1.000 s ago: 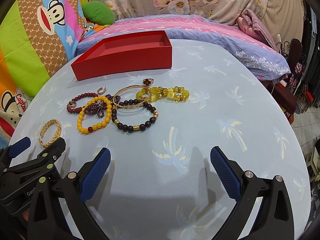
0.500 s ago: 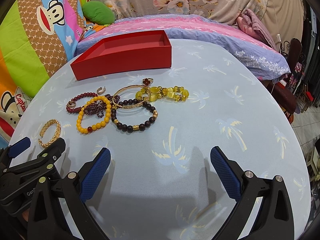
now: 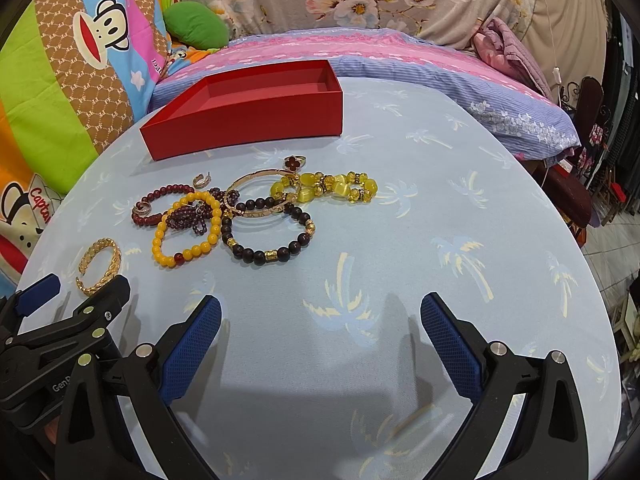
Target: Organize jewelry
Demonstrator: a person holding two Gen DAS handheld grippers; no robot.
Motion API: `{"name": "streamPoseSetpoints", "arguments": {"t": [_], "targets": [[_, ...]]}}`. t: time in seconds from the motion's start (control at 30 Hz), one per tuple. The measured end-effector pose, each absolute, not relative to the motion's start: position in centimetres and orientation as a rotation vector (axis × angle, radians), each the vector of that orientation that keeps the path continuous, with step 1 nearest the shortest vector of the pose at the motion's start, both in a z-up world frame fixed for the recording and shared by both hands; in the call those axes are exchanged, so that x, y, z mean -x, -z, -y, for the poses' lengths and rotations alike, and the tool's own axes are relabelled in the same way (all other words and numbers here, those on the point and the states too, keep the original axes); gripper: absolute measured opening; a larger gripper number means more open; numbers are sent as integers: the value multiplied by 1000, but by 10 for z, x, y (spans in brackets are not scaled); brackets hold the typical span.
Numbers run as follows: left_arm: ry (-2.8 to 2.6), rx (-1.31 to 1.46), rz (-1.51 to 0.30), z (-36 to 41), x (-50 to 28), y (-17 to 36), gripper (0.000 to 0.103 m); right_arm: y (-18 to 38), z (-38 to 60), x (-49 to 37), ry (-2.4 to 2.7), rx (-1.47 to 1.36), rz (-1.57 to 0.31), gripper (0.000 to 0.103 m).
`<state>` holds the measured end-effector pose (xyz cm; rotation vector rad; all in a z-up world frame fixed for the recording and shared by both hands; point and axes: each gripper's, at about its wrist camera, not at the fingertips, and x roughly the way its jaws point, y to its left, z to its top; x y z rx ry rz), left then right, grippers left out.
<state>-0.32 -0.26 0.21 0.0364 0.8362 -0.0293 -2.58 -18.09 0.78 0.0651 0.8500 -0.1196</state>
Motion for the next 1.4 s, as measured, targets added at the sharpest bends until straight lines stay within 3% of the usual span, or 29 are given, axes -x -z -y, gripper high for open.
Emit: {"name": "streamPoseSetpoints", "arguments": {"t": [0.87, 1.3, 1.4], "targets": [[26, 42, -853, -16, 10, -4, 94, -12, 198, 26, 154, -85, -861, 96], [0, 37, -865, -22, -11, -6, 94, -21, 190, -17, 87, -102, -857, 96], [9, 37, -871, -21, -15, -5, 94, -20, 183, -29, 63, -91, -862, 92]]}}
